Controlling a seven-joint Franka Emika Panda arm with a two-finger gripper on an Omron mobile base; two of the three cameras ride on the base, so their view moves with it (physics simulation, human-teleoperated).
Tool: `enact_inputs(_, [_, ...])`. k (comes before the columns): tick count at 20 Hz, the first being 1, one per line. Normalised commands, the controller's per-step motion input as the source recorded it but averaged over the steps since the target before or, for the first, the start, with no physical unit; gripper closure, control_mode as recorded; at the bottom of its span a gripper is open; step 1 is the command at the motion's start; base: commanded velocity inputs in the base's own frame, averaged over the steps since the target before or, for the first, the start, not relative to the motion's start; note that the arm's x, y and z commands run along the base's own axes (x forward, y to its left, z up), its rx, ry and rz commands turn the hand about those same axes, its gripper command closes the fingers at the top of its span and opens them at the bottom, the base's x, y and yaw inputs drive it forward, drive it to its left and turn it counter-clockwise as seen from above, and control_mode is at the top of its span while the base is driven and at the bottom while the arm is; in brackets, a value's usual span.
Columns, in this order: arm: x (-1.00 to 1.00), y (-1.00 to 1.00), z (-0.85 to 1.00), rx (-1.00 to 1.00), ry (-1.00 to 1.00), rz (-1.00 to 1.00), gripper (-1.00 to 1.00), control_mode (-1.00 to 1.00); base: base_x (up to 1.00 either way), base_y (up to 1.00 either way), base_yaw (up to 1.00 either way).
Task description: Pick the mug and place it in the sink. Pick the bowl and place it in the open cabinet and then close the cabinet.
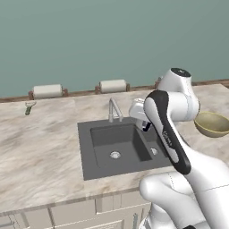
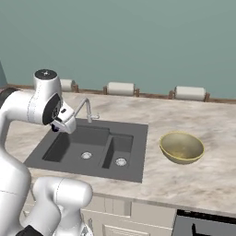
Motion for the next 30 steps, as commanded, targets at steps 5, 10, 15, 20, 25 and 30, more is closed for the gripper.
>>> enact_inputs(5, [0.11, -0.01, -0.01, 0.00, 0.00, 0.00, 1.00, -1.00, 0.63, -0.07, 0.00])
enact_inputs(10, [0.45, 0.00, -0.24, -0.01, 0.00, 0.00, 1.00, -1.00, 0.00, 0.00, 0.00])
enact_inputs(15, [0.22, 0.01, -0.22, -0.01, -0.01, 0.00, 1.00, -1.00, 0.00, 0.00, 0.00])
enact_inputs(20, [0.01, 0.10, -0.05, 0.00, 0.00, 0.00, 1.00, -1.00, 0.00, 0.00, 0.00])
enact_inputs(25, [0.00, 0.24, -0.20, 0.00, 0.00, -0.04, 1.00, -1.00, 0.00, 0.00, 0.00])
enact_inputs(30, [0.00, 0.17, -0.42, 0.00, 0.00, -0.08, 1.00, -1.00, 0.00, 0.00, 0.00])
